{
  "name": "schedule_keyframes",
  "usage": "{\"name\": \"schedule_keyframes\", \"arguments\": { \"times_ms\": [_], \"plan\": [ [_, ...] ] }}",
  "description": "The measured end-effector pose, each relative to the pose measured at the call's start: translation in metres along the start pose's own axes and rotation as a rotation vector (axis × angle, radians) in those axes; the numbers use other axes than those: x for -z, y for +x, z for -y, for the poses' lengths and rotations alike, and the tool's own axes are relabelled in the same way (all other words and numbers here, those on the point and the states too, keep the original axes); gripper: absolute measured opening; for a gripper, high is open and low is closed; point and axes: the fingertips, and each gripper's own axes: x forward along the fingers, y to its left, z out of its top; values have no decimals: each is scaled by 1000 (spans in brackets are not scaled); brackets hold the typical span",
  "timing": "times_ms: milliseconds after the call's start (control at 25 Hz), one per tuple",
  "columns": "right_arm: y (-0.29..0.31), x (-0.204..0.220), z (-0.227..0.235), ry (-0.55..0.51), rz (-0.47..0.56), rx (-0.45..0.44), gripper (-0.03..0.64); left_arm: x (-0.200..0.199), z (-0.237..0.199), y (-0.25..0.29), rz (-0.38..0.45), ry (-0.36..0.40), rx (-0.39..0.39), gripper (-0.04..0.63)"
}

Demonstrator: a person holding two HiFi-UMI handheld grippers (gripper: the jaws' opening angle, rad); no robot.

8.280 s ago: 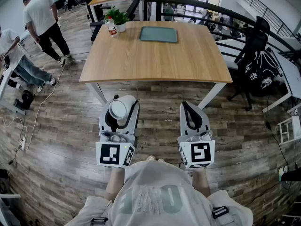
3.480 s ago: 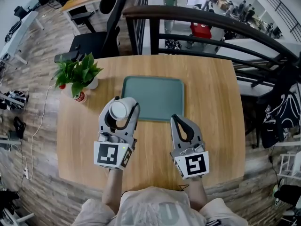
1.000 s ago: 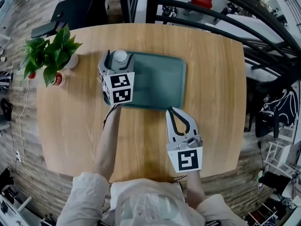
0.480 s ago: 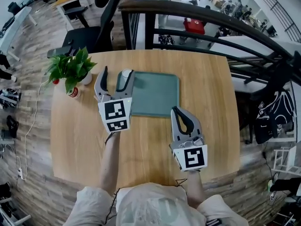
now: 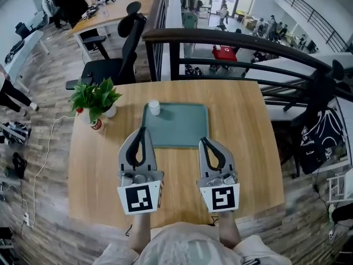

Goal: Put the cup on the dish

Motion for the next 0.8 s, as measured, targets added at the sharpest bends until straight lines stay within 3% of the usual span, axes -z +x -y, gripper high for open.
{"name": "schedule_keyframes", "arguments": {
  "times_ms": [200,800],
  "plan": [
    [-13,-17,-7,9,32,2,21,3,12,-15,26,-58,97,9],
    [-29,-16,-21,23,12,12,20,3,7,-31,8,-64,99,9]
  ]
}}
